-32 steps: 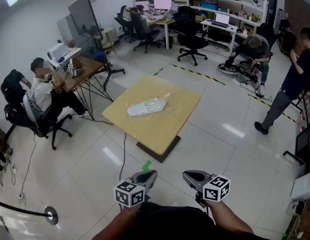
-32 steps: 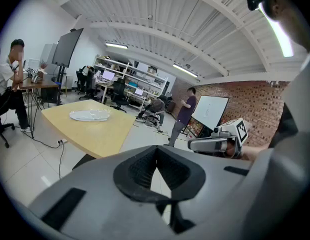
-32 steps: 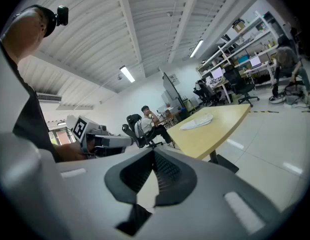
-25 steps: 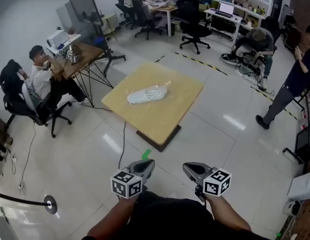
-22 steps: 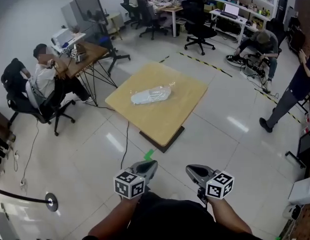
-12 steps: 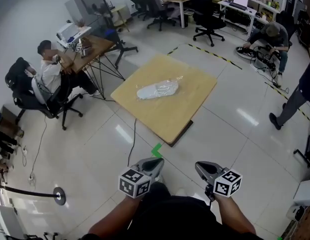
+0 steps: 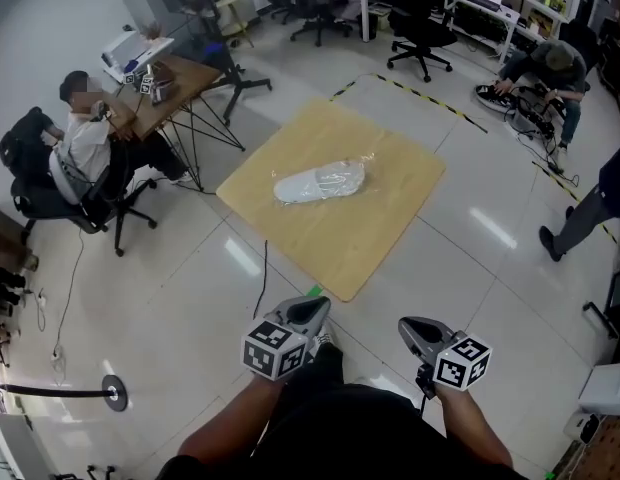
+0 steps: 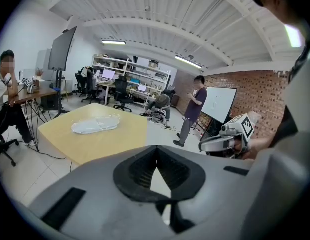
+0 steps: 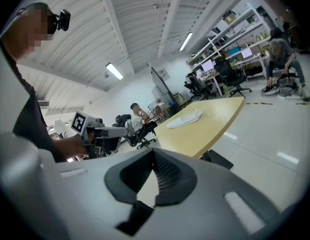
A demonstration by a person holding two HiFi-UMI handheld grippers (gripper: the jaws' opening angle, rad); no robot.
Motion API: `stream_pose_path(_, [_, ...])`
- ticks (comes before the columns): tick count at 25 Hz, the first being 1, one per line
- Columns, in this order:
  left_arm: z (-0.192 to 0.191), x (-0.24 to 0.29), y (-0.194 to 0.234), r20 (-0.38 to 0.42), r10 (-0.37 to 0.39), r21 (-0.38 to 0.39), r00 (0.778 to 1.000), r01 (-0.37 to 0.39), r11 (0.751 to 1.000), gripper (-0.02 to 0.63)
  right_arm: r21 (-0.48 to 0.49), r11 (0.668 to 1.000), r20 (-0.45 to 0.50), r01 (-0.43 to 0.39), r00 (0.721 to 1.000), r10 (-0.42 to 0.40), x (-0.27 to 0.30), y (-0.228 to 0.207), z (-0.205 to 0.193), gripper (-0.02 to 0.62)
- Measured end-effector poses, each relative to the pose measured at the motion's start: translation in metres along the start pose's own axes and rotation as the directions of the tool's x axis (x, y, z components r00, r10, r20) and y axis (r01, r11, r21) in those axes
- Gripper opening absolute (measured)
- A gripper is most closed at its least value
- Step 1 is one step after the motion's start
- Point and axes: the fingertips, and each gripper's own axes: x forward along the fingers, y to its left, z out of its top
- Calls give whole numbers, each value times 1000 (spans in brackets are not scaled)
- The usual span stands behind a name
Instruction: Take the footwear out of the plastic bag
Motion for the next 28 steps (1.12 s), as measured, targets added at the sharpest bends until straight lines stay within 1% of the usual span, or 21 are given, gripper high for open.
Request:
stream_pose_path(7, [51,12,109,66,33,-21,997,-32,999,6,-47,998,-17,46,999,-47,69,-9,61,3])
stream_pose_path(11, [61,14,181,84,68,-54,994,-64,996,7,-30,995,-23,91,996,-91,111,-20,84,3])
stream_pose_path(14, [61,16,243,105,139,-86,985,-130,988,7,-14,991,-30,131,991,-131,137,-33,99,3])
stream_pose_path(17, [54,17,301,98,213,-144,972,-198,970,7,-9,986,-49,164,985,-164,154,-41,110,3])
stream_pose_path(19, [41,23,320,68,227,-174,971,-213,961,8,-1,983,-73,183,980,-183,156,-48,108,3])
stream_pose_path(22, [24,36,336,32,213,-205,976,-202,957,9,37,977,-92,212,974,-208,161,-65,107,3])
stream_pose_path(23, [20,41,340,26,206,-214,978,-196,957,19,52,974,-90,220,973,-215,165,-71,108,3])
stream_pose_path(24, [16,46,344,20,198,-222,980,-189,957,52,63,972,-88,226,972,-220,169,-75,111,3])
stream_pose_path(25, [13,52,347,14,191,-231,982,-182,956,65,65,971,-87,229,971,-223,173,-78,113,3])
stream_pose_path(28, [6,70,359,13,199,-250,980,-189,950,84,42,974,-96,224,971,-219,184,-86,120,3])
